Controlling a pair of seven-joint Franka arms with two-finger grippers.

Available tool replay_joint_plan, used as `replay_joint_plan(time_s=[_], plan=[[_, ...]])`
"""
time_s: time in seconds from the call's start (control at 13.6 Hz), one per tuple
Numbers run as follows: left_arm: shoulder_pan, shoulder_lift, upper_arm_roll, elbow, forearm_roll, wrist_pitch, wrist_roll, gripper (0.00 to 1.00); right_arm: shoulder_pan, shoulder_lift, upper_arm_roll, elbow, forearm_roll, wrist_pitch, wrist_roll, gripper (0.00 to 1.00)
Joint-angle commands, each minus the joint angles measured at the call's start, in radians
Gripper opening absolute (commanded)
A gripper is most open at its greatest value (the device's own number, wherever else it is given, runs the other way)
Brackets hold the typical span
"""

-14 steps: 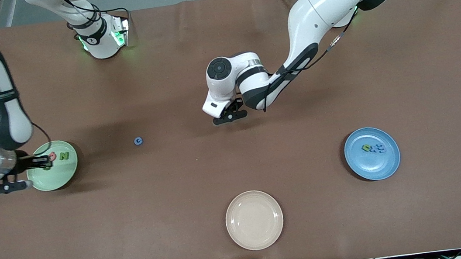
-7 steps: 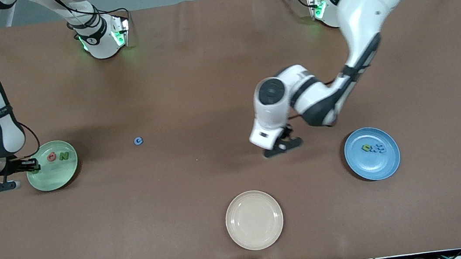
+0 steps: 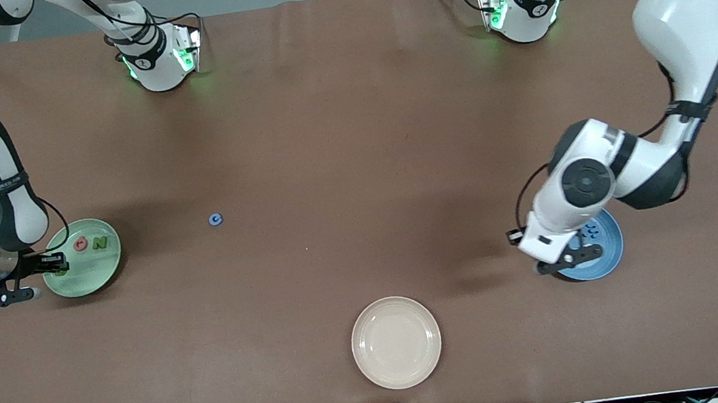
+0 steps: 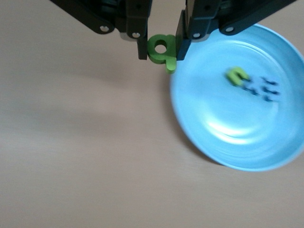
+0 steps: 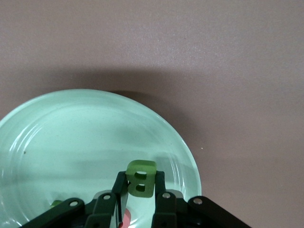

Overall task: Sort upper and lower case letters into plates
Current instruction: 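Place the B on the green plate while the left gripper carries the b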

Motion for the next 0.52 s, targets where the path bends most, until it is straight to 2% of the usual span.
replay_joint_plan(time_s=[0.0,0.22,0.29,0.37,0.44], plan=[[0.058,0.009,0.005,-0.04,0.014,0.001,0.048,0.03,-0.004,0.023,0.008,0.016,0.024,0.001,-0.011,0.16],[0.065,0.01,0.06,-0.046,0.016,0.006,0.057,0.1,0.003,0.024,0.008,0.01,0.05,0.008,-0.011,0.17],[0.062,0.013,0.08,-0.046,0.039,0.017,0.058,0.19,0.008,0.024,0.008,0.009,0.05,0.007,-0.009,0.17],[0.062,0.015,0.089,-0.048,0.054,0.034,0.058,0.39,0.011,0.023,0.008,0.009,0.05,-0.002,-0.008,0.34],[0.065,0.012,0.095,-0.046,0.056,0.038,0.058,0.72,0.015,0.018,0.008,0.009,0.05,-0.004,-0.003,0.71]])
